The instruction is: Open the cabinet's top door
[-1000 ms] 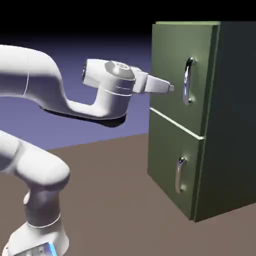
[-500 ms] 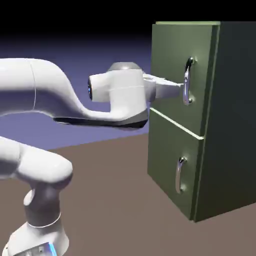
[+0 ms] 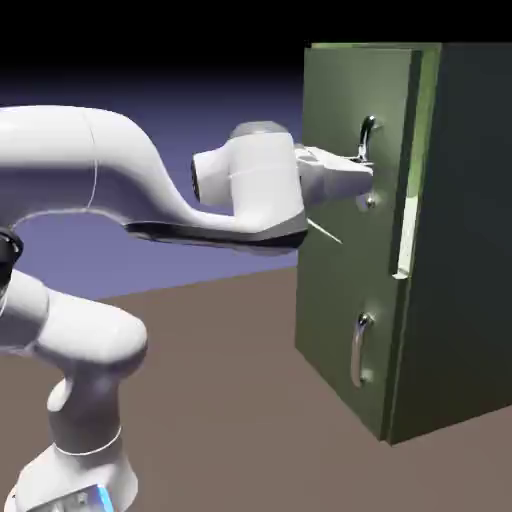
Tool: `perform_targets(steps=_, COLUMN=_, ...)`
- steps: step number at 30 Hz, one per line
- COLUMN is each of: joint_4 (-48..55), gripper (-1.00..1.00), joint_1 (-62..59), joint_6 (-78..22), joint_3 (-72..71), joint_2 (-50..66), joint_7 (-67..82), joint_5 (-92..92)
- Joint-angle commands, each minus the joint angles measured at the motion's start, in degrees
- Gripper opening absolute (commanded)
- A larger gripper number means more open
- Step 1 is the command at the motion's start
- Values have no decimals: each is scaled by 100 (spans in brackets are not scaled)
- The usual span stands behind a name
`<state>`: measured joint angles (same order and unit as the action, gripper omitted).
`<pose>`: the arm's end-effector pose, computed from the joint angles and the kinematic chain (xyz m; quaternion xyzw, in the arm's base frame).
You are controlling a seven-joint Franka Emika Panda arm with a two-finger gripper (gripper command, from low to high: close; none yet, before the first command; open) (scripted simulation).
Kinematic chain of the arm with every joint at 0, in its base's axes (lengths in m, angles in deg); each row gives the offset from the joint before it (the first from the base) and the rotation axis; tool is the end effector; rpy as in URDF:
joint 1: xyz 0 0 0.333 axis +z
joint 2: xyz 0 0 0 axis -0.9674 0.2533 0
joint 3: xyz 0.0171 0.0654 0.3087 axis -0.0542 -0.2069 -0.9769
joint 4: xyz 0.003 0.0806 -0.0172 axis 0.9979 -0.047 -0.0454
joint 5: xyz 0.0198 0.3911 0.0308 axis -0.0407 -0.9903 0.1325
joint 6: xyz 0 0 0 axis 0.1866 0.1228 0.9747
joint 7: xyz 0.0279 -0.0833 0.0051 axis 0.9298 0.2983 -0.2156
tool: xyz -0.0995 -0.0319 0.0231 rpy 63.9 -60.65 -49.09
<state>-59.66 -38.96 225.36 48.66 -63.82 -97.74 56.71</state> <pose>0.3633 -0.0182 0.5615 -0.6396 0.3013 -0.6656 0.2388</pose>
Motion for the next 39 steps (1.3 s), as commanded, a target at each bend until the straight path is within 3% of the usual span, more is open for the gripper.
perform_targets(steps=1, joint_4=-154, gripper=-100, joint_1=-185, joint_6=-125, joint_3=-208, joint_2=-77, joint_7=86, joint_5=-222)
perform_targets(steps=10, joint_4=-1300, gripper=-100, joint_1=-1289, joint_6=-1359, joint_3=-2040, joint_2=-949, joint_7=921, joint_5=-2409)
perform_targets(steps=21, joint_4=-1796, gripper=-100, joint_1=-1387, joint_6=-3355, joint_3=-4277, joint_2=-1584, joint_7=1542, joint_5=-5089)
perform_targets(steps=30, joint_4=-1280, gripper=-100, joint_1=-1428, joint_6=-5208, joint_3=-6146, joint_2=-1127, joint_7=1521, joint_5=-6932)
perform_targets(steps=39, joint_4=77, gripper=-100, joint_1=-2286, joint_6=-7164, joint_3=-8015, joint_2=-34, joint_7=1254, joint_5=-8325)
